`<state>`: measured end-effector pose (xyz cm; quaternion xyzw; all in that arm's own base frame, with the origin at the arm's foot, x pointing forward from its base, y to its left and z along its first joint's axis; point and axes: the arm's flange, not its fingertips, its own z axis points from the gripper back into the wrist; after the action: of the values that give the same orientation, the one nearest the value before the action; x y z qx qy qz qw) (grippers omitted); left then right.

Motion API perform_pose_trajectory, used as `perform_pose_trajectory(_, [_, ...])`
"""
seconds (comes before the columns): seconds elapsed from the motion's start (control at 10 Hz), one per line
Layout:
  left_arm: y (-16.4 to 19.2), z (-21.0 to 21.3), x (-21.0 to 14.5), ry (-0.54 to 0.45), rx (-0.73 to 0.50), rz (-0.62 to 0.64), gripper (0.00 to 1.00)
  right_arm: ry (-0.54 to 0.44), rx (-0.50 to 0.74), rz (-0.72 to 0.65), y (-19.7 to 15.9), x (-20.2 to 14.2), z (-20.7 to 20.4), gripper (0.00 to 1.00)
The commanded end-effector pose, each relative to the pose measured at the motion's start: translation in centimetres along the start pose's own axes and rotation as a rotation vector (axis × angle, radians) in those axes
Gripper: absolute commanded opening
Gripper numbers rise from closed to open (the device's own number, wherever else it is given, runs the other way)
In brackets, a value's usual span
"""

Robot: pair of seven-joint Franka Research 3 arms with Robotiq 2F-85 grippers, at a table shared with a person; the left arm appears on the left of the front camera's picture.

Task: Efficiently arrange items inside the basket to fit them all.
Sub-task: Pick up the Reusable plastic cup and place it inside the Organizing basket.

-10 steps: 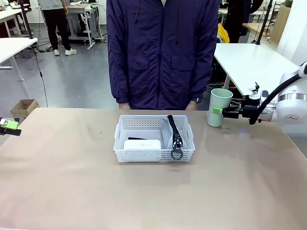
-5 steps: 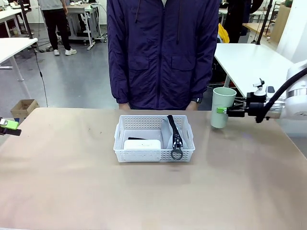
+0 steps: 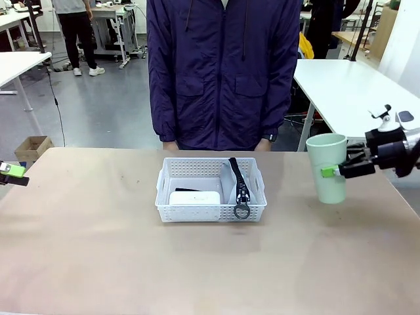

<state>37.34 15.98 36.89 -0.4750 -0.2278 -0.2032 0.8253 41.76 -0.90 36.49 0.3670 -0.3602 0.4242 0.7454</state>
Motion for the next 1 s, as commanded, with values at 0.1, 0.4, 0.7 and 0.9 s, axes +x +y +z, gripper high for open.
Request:
perform_pose_trajectory(0.1, [-0.2, 0.0, -0.1, 0.001, 0.001, -0.001, 1.0, 0.0, 0.0, 0.0, 0.0, 0.0, 0.0, 0.31])
perform_pose_trajectory(0.4, [-0.2, 0.0, -0.1, 0.001, 0.001, -0.001, 1.0, 0.0, 0.0, 0.0, 0.0, 0.0, 0.0, 0.31])
perform_pose_trajectory(0.7, [-0.2, 0.0, -0.1, 0.001, 0.001, -0.001, 1.0, 0.082, -0.069, 0.071, 1.9, 2.3, -0.1, 0.87])
perform_pose_trajectory(0.9, [-0.2, 0.0, -0.1, 0.001, 0.001, -0.001, 1.0, 0.197, -0.101, 0.278, 5.8, 11.0, -2.8, 0.87])
